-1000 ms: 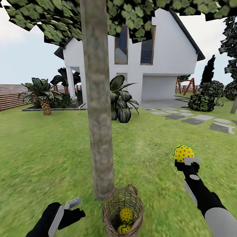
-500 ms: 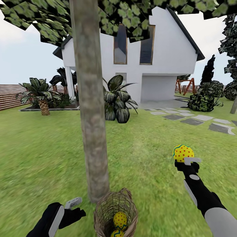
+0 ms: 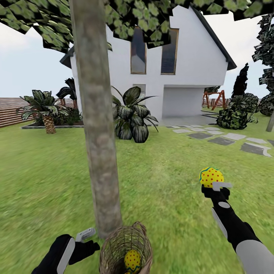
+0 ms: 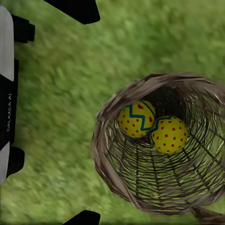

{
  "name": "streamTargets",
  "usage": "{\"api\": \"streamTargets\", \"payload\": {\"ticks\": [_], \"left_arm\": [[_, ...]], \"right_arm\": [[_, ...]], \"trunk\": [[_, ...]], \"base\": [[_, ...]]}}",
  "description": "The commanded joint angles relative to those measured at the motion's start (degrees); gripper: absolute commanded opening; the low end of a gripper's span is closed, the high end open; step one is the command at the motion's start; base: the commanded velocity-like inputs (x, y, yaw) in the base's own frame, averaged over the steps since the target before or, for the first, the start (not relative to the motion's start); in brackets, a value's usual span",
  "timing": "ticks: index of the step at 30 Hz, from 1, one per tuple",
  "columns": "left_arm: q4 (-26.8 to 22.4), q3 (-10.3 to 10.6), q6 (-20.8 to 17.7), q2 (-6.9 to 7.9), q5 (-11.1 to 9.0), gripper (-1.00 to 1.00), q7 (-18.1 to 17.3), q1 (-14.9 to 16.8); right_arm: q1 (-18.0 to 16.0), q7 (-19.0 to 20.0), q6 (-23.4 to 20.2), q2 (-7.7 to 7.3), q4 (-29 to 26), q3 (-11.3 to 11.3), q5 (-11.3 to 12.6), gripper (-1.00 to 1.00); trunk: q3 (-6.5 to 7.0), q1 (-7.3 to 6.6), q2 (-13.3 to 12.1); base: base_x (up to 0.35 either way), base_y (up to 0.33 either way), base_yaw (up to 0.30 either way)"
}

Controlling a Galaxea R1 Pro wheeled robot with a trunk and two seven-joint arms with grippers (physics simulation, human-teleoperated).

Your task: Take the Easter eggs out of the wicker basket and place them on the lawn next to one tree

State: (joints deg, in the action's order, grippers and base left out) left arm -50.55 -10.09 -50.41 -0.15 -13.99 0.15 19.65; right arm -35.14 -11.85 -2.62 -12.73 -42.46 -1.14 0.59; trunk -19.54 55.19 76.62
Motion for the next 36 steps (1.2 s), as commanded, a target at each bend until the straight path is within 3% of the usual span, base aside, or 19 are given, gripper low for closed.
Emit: {"api": "streamTargets", "payload": {"ticks": [1,13,14,16,18,20,21,26,30,36], "left_arm": [[-0.1,-0.1,-0.3,-0.02,-0.2,1.00,0.0,0.0],[0.0,-0.1,-0.6,0.45,0.3,1.00,-0.1,0.0],[0.0,-0.2,-1.0,1.69,0.4,1.00,-0.4,0.0],[0.0,-0.2,-2.1,9.30,0.1,1.00,-2.9,0.0],[0.0,-0.1,-2.4,13.18,0.4,1.00,-8.0,0.0],[0.1,-0.2,-2.4,19.89,0.1,1.00,-11.0,0.0],[0.1,-0.1,-2.4,20.61,0.1,1.00,-12.0,0.0],[0.3,0.3,-2.5,20.27,0.4,1.00,-13.3,0.0],[3.4,0.5,-2.3,18.48,0.5,1.00,-13.2,0.0],[3.6,0.4,-2.2,18.44,0.5,1.00,-13.2,0.0]], "right_arm": [[0.0,-0.2,-0.3,-0.02,-0.1,0.1,0.0,-1.00],[0.0,-0.3,-0.4,-0.01,-0.1,0.1,0.0,-1.00],[0.0,-0.2,-0.4,-0.15,-0.1,0.1,0.1,-1.00],[0.0,-0.2,-0.6,-0.24,0.0,0.0,0.1,-1.00],[0.0,-0.2,-0.6,-0.12,0.0,0.1,0.1,-1.00],[0.0,-0.2,-0.5,-0.10,0.0,0.2,0.2,-1.00],[0.0,-0.3,-0.5,-0.10,0.0,0.1,0.2,-1.00],[0.0,-0.3,-0.5,-0.10,0.0,0.2,0.2,-1.00],[0.0,-0.3,-0.6,-0.17,0.0,0.0,0.2,-1.00],[0.0,-0.4,-0.5,-0.06,0.0,0.3,0.1,-1.00]], "trunk": [[-0.07,0.02,0.0],[-0.07,0.02,0.0],[-0.07,0.02,0.0],[-0.07,0.02,0.0],[-0.07,0.02,0.0],[-0.07,0.02,0.0],[-0.07,0.02,0.0],[-0.07,0.02,0.0],[-0.07,0.02,0.0],[-0.07,0.02,0.0]], "base": [[0.181,-0.291,0.000],[0.126,-0.313,0.000],[0.055,-0.326,0.000],[0.013,-0.318,0.000],[0.002,-0.289,0.000],[0.000,-0.275,0.000],[0.000,-0.272,0.000],[0.000,-0.293,0.000],[0.000,-0.312,0.000],[0.041,-0.304,0.000]]}}
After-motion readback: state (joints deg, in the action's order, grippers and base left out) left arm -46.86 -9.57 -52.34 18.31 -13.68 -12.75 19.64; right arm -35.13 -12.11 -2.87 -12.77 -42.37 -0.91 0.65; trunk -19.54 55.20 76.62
